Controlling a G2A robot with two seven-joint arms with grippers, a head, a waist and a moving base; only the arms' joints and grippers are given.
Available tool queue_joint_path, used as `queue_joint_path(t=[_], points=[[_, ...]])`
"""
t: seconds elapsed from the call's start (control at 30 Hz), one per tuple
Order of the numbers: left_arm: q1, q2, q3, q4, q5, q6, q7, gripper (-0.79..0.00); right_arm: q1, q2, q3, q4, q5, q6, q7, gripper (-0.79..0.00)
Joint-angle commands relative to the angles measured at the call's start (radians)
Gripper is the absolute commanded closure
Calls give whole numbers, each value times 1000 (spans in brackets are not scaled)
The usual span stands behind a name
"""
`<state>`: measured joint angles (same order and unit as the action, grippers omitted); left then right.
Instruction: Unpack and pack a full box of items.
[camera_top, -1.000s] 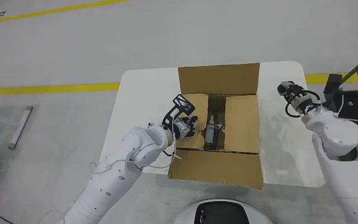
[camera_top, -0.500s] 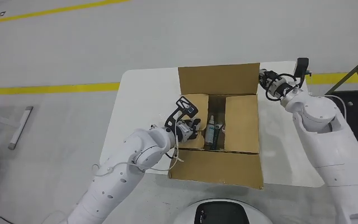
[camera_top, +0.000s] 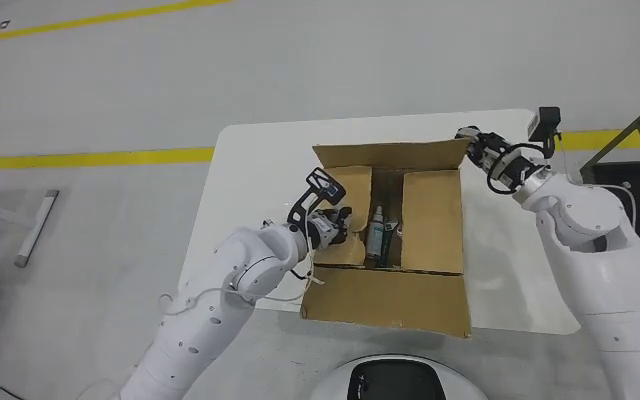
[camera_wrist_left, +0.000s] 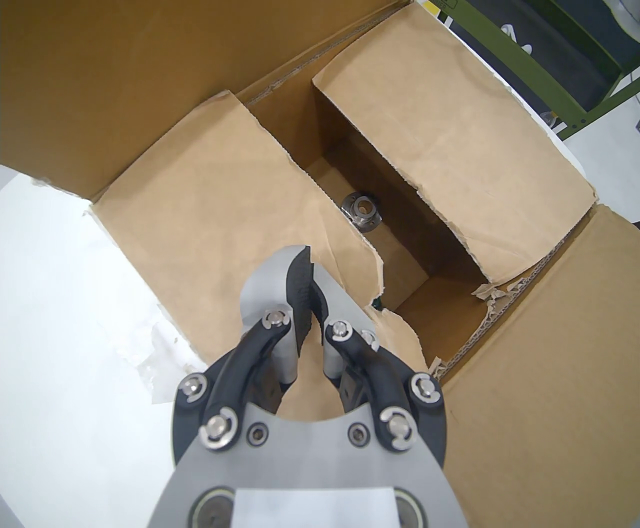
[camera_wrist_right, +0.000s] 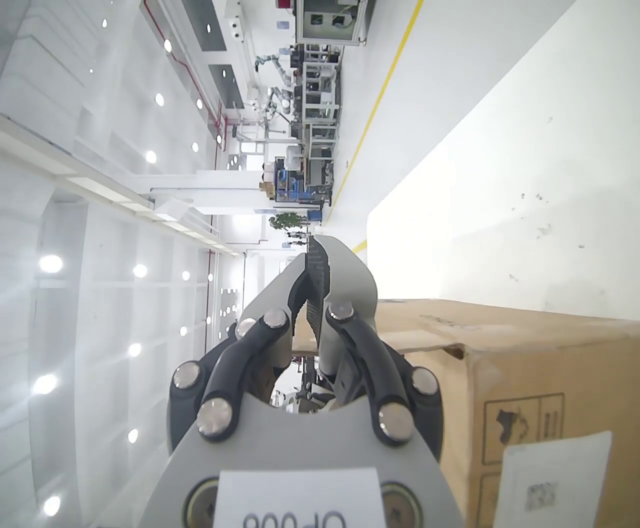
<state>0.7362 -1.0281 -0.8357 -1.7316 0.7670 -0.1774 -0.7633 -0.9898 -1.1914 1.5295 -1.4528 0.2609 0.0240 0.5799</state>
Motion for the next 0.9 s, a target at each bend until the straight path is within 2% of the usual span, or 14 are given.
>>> queue_joint_path(t=[0.0,0.27,0.3,0.37,0.4,0.43,0.47,0.7,0.87], points=[[15,4,-20,-8,-1,3,-10,0,-21,5,10,-26,-29,-17,15,0],[94,22,-113,-73,-26,37,-41,0,-94,14,46,-100,11,-54,49,0],[105,24,-129,-79,-33,43,-43,-55,-101,15,48,-108,10,-55,52,0],[127,30,-158,-94,-32,48,-57,-206,-114,16,51,-124,11,-56,56,0],[139,34,-173,-98,-31,50,-64,-376,-121,17,53,-133,11,-59,58,0],[150,37,-189,-104,-29,51,-70,-665,-128,18,54,-142,10,-60,60,0],[160,40,-204,-111,-29,46,-74,-785,-135,19,54,-150,10,-64,66,0],[223,58,-298,-145,6,45,-84,-785,-177,24,35,-177,-48,-98,79,0],[228,59,-306,-148,14,46,-78,-785,-207,31,4,-221,-158,-123,108,0]])
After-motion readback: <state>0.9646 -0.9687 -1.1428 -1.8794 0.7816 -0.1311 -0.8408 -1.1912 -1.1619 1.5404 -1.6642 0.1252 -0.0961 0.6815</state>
